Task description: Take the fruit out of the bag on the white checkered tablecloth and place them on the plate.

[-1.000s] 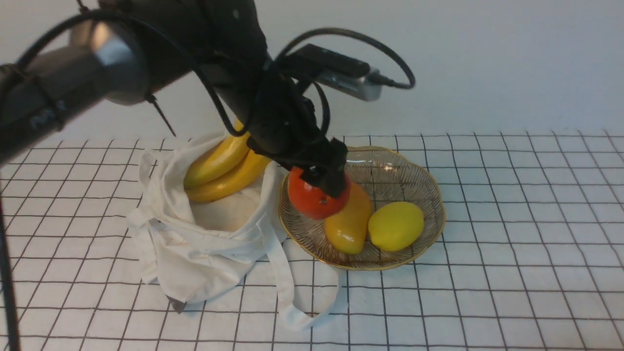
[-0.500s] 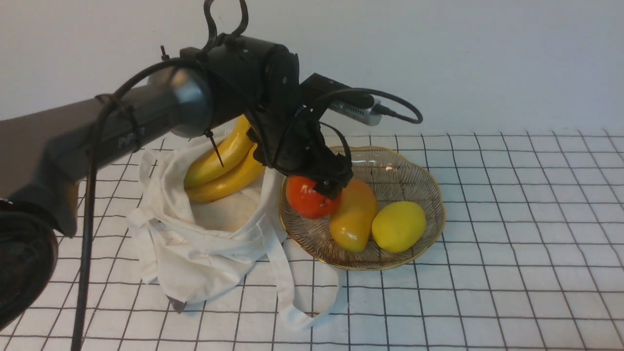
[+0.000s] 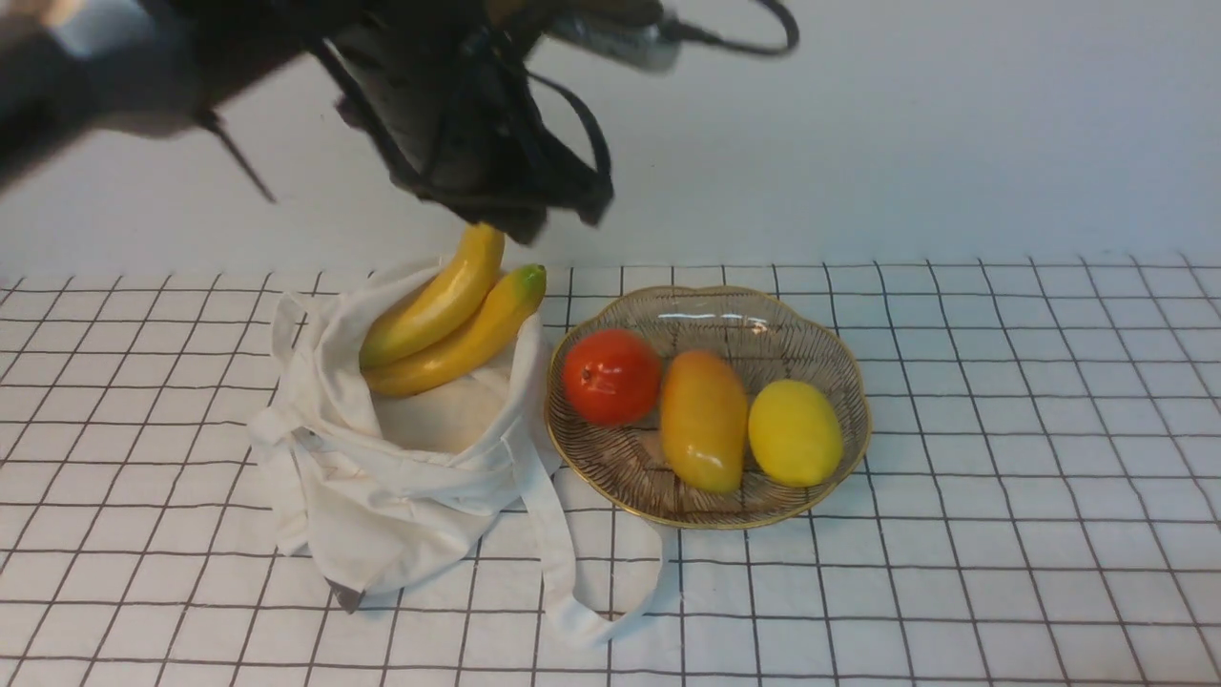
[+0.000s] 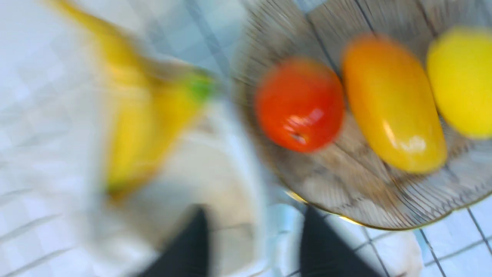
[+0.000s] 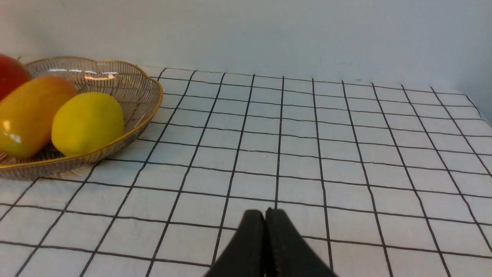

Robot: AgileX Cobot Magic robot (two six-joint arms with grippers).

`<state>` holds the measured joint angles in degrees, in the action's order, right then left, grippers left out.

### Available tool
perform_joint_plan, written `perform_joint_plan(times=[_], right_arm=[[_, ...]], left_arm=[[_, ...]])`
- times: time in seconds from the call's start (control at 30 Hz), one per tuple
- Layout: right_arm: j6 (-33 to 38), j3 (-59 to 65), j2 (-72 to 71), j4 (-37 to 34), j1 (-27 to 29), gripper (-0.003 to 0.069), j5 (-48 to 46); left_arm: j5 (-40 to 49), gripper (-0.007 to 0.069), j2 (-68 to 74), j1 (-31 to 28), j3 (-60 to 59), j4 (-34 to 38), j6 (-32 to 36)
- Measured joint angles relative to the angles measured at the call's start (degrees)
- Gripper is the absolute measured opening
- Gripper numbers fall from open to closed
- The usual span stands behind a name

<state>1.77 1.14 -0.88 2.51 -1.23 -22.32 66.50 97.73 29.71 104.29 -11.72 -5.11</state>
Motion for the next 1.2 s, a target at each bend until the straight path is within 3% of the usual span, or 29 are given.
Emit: perform_joint_plan(times=[0.07,0.17,0.33,0.47,0.53,0.6,0.87,1.2], right_arm=[[0.0,0.0,0.0,0.0,0.0,-0.0014,0.0],[0.0,0.0,0.0,0.0,0.0,-0.0014,0.0],[0.0,0.0,0.0,0.0,0.0,-0.0014,0.0],[0.0,0.0,0.0,0.0,0.0,-0.0014,0.0],[0.0,0.0,0.0,0.0,0.0,-0.0014,0.0],[0.0,0.0,0.0,0.0,0.0,-0.0014,0.0],[0.0,0.0,0.0,0.0,0.0,-0.0014,0.0],[0.1,0.0,0.0,0.0,0.0,-0.0014,0.0]], left_arm=[[0.5,0.0041,-7.1,0.0,0.1,-1.5,-0.8],[0.4,0.0001,-17.4,0.0,-1.4,-2.3,-2.3],[-3.0,-0.0008,-33.0,0.0,-10.3,-2.4,-5.8],[-8.6,-0.0008,-46.8,0.0,-24.8,-2.5,-9.3],[-13.7,-0.0008,-53.6,0.0,-33.1,-2.5,-11.4],[-26.1,-0.0008,-64.9,0.0,-47.6,-2.6,-14.0],[-46.3,-0.0008,-84.9,0.0,-71.5,-5.9,-16.3],[-49.0,-0.0008,-94.4,0.0,-82.8,-6.9,-18.2]])
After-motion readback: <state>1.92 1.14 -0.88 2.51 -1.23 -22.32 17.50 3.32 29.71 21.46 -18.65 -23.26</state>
